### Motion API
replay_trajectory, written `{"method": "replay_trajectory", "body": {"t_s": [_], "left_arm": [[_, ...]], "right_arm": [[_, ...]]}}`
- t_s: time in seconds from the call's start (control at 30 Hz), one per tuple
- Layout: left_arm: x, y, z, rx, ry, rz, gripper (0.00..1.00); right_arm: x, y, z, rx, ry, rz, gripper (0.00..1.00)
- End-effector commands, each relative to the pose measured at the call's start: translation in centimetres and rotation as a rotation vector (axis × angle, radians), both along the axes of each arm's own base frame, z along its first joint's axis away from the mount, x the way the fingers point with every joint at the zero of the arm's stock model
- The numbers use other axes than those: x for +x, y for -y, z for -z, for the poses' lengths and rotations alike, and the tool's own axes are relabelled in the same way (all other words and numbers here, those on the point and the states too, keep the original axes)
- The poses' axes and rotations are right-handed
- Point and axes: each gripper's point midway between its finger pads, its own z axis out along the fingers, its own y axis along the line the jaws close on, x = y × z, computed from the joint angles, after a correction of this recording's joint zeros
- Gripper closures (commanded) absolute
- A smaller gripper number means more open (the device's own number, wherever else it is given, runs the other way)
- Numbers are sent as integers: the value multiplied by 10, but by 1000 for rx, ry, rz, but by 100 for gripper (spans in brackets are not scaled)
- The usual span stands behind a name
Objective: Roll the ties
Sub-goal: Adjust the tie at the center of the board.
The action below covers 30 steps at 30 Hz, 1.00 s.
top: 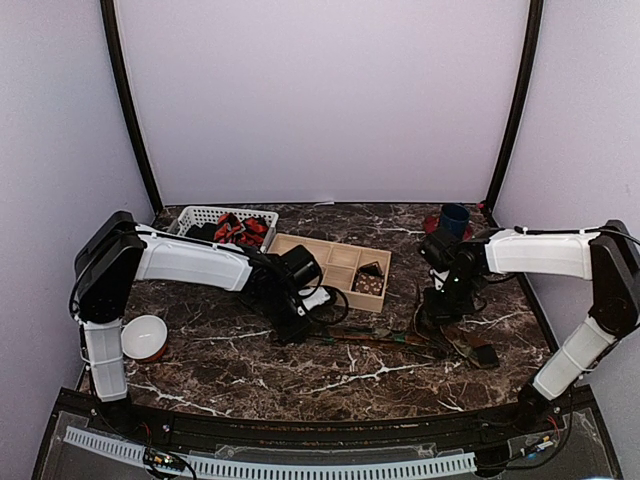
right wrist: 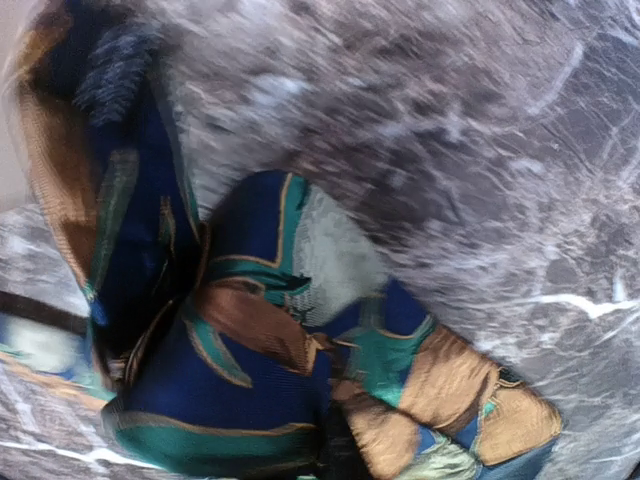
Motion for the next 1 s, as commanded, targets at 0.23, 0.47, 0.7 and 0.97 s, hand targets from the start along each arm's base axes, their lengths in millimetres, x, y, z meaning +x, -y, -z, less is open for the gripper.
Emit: {"method": "replay_trajectory", "body": {"t_s": [0.23,0.47,0.7,0.97], "left_arm": [[-13,-112,1,186,-53,-155,94],[-3,-150,-11,226,-23,-273,94],[9,-180,-14,259,-25,-381,94],[19,-212,-22,270,-21,-483,91]], "right_arm": [[-3,44,-39,-170,46,-141,100],[15,-17,-52,-156,125,-473,100],[40,-26,-47,-472,186,-755,100],[2,35,-20,-682,84,-768,86]]}}
